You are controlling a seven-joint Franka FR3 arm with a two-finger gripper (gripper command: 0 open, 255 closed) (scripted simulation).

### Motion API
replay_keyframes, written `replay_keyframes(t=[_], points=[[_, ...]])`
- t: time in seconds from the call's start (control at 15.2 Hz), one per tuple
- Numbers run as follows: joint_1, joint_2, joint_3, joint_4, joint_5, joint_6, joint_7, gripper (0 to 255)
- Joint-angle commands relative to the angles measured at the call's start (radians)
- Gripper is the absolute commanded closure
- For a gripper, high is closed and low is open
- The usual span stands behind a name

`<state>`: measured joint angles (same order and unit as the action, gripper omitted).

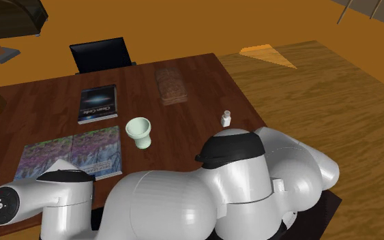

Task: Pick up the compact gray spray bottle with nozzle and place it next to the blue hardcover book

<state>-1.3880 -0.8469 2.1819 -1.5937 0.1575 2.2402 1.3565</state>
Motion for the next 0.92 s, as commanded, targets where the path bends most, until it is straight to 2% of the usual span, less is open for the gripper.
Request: replay_keyframes(t=[0.0,0.07,0.33,0.86], points=[[0.000,0.000,0.000,0.000,0.000,0.000,0.000,0],[0.000,0.000,0.000,0.000,0.000,0.000,0.000,0],[0.063,0.056,-0.041,0.021,-0.031,-0.089,0.018,0],[0.063,0.056,-0.041,0.021,-0.031,-0.089,0.018,0]])
